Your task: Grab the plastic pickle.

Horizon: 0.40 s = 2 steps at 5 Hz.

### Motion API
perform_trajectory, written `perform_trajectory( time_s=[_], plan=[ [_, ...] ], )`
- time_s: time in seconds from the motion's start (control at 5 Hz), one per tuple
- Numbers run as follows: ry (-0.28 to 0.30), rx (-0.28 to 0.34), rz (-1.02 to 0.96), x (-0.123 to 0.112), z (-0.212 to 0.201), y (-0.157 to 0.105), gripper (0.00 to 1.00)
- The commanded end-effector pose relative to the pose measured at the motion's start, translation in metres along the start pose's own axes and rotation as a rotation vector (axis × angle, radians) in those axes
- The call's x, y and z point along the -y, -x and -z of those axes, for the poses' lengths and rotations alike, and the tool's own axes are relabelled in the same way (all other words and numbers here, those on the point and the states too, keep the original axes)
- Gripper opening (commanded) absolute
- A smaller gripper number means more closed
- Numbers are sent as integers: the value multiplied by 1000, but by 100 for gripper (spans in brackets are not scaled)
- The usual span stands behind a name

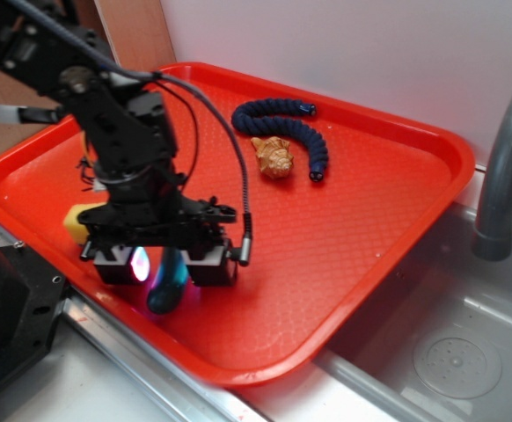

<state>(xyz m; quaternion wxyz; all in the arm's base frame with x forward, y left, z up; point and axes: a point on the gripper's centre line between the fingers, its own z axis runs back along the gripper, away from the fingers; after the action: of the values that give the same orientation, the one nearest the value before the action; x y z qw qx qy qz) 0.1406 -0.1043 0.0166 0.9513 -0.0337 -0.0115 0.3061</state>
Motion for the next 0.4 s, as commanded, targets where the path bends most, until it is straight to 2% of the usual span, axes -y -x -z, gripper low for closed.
perform_trajectory(
  time_s=[0.0, 0.2],
  plan=[
    [-5, -19, 149, 9, -31, 2, 0],
    [56, 44, 181, -2, -83, -35, 0]
  ],
)
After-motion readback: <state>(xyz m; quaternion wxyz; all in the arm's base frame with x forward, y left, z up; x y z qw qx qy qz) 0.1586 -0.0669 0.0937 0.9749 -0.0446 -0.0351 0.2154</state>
